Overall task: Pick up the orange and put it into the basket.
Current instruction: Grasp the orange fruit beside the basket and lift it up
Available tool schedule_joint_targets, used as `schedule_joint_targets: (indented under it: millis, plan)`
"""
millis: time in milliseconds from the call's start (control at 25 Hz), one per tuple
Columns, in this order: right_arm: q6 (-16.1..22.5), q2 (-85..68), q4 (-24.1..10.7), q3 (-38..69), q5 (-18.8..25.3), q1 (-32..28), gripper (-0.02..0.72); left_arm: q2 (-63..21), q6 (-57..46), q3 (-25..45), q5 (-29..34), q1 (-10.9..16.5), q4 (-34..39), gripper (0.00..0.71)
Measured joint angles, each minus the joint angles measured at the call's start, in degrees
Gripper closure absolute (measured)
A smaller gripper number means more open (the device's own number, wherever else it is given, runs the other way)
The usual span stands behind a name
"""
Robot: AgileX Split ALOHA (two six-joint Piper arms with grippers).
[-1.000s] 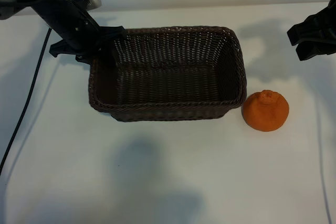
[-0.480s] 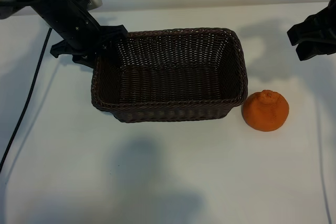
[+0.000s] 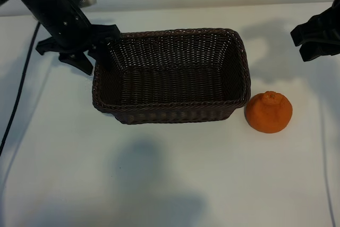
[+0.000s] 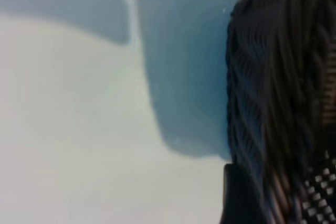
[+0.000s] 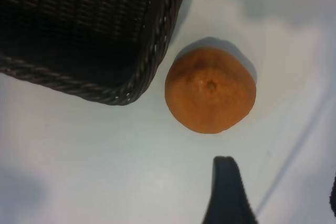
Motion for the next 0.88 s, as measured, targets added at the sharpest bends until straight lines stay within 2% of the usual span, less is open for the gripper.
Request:
schedule_joint_targets:
  millis: [520,880]
  plan:
    - [0.00,0.00,0.00,0.00,0.00,0.00,0.247,-11.29,0.42,-0.07,1.09,0.00,3.39,0.254]
    - [0.00,0.00,0.00,0.00,-0.06,0.00,0.247,-13.26,1.08,-0.08,1.09,0.00,3.87,0.254]
